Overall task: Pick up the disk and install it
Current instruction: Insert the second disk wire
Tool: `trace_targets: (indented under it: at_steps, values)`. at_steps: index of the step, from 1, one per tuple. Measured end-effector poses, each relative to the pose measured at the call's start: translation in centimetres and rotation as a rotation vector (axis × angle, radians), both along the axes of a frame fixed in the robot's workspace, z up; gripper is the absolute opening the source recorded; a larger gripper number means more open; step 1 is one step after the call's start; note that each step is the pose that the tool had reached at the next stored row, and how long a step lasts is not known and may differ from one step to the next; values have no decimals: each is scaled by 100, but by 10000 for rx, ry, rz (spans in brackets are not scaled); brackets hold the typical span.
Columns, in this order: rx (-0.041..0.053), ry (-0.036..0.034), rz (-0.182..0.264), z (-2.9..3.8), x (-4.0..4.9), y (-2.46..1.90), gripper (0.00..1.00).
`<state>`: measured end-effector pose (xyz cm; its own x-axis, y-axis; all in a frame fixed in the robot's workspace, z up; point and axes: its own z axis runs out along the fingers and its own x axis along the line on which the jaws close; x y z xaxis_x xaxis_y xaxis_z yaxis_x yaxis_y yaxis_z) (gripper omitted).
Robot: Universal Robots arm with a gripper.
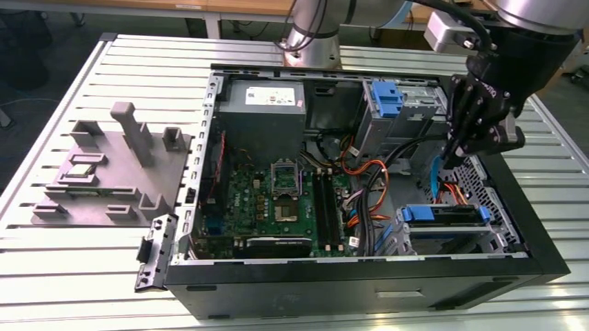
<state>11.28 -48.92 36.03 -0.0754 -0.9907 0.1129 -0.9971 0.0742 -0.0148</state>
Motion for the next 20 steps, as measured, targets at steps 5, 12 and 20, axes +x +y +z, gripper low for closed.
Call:
trace_targets:
  at_steps: [5,12,20]
  values:
    - [227,-15,2,-18,-26,-85,16]
    - [651,-63,4,-48,-42,-221,16]
    - [770,-123,7,-97,-59,-430,16]
